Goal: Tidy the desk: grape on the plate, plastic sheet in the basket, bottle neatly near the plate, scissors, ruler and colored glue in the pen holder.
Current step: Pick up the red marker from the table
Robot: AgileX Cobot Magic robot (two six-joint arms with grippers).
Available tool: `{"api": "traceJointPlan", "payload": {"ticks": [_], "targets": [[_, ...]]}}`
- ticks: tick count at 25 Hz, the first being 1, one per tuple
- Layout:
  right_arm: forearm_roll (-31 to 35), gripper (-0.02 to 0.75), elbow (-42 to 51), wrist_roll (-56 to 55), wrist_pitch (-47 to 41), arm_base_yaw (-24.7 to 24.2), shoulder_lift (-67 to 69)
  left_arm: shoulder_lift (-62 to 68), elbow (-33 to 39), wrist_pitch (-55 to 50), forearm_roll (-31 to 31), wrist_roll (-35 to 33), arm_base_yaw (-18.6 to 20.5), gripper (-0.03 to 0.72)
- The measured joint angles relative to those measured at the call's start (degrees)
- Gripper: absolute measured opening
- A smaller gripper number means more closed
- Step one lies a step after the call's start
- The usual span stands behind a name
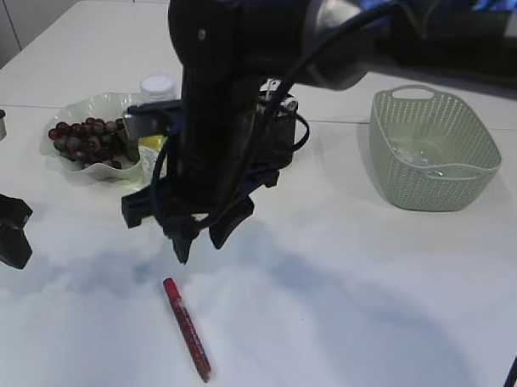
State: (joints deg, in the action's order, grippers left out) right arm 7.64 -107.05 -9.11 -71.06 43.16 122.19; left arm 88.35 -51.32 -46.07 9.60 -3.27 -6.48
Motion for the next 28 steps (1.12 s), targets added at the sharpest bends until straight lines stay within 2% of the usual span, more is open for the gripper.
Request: {"api": "traceJointPlan", "payload": {"ticks": [17,28], "targets": [[-0.4,0.364,0.1,-9.8,3.5,5.0,8.8,0.0,0.0,0.0,0.3,0.0,0.0,0.435],[-2.8,0.363,0.1,-11.9,5.6,5.1,9.9,0.0,0.0,0.0,1.1,0.0,0.0,0.435]]}}
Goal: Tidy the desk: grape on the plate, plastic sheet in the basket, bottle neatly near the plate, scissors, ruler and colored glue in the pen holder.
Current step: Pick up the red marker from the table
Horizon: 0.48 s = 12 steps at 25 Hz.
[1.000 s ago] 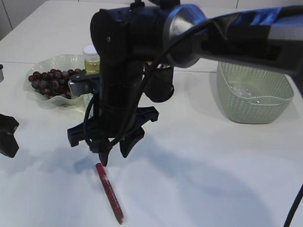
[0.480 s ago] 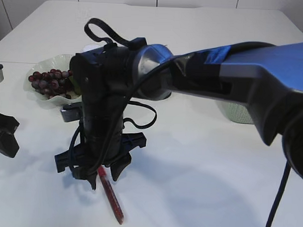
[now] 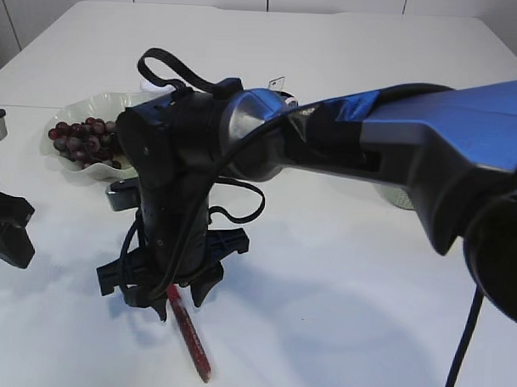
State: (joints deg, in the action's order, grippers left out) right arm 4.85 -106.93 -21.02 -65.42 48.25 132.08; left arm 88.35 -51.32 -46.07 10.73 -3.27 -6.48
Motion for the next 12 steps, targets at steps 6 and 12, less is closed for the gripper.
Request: {"api": "traceJointPlan", "payload": {"ticks": [6,12], "targets": [[-0.1,0.352,0.0,-0.1,0.1,0.0,0.9,0.0,0.0,0.0,0.3,0.0,0.0,0.435],[-0.1,0.351,0.0,-0.2,0.1,0.0,2.2,0.0,0.0,0.0,0.4,0.0,0.0,0.435]]}}
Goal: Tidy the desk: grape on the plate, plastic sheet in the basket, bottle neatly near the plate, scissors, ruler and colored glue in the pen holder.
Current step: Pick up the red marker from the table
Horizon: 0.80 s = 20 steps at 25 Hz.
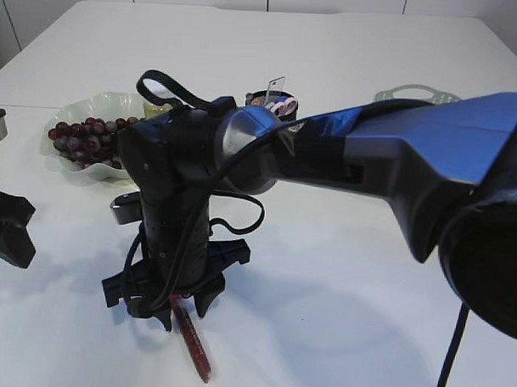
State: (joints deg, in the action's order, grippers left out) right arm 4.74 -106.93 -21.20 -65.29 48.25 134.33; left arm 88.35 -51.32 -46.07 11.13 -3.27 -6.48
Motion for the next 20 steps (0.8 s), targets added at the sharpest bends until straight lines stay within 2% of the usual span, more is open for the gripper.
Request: {"api": "traceJointPlan", "payload": {"ticks": [6,13,20], "targets": [[-0.2,0.341,0.0,0.0,0.0,0.0,0.5,0.0,0.0,0.0,0.0,0.0,0.0,0.435],[-0.3,0.176,0.0,0.0,0.0,0.0,0.9,0.0,0.0,0.0,0.0,0.0,0.0,0.435],[-0.3,0.123,-0.1,2.0,-0.3,0.0,0.9,0.0,0.0,0.0,0.0,0.0,0.0,0.435]]}}
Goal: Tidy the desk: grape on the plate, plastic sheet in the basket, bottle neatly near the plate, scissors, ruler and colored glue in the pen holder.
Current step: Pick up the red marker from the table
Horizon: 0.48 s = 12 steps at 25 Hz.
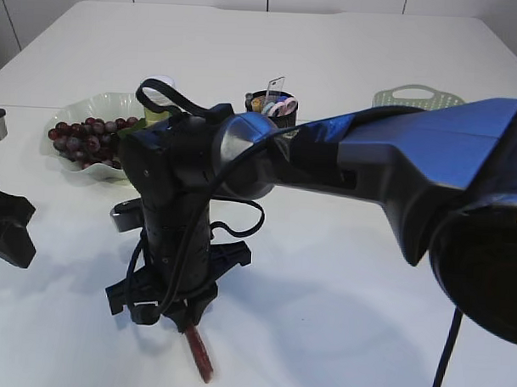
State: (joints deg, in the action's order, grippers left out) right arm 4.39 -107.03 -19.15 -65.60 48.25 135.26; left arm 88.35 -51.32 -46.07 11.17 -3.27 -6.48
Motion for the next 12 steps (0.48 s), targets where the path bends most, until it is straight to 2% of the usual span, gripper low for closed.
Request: {"api": "traceJointPlan", "payload": {"ticks": [6,12], "targets": [[-0.1,0.121,0.0,1.0,-1.3,0.0,-1.1,0.0,0.0,0.0,0.1,0.0,0.0,0.435],[0.0,0.12,0.0,2.9,-1.7,-3.6,-6.3,0.0,0.0,0.1,0.2,0.0,0.0,0.435]]}}
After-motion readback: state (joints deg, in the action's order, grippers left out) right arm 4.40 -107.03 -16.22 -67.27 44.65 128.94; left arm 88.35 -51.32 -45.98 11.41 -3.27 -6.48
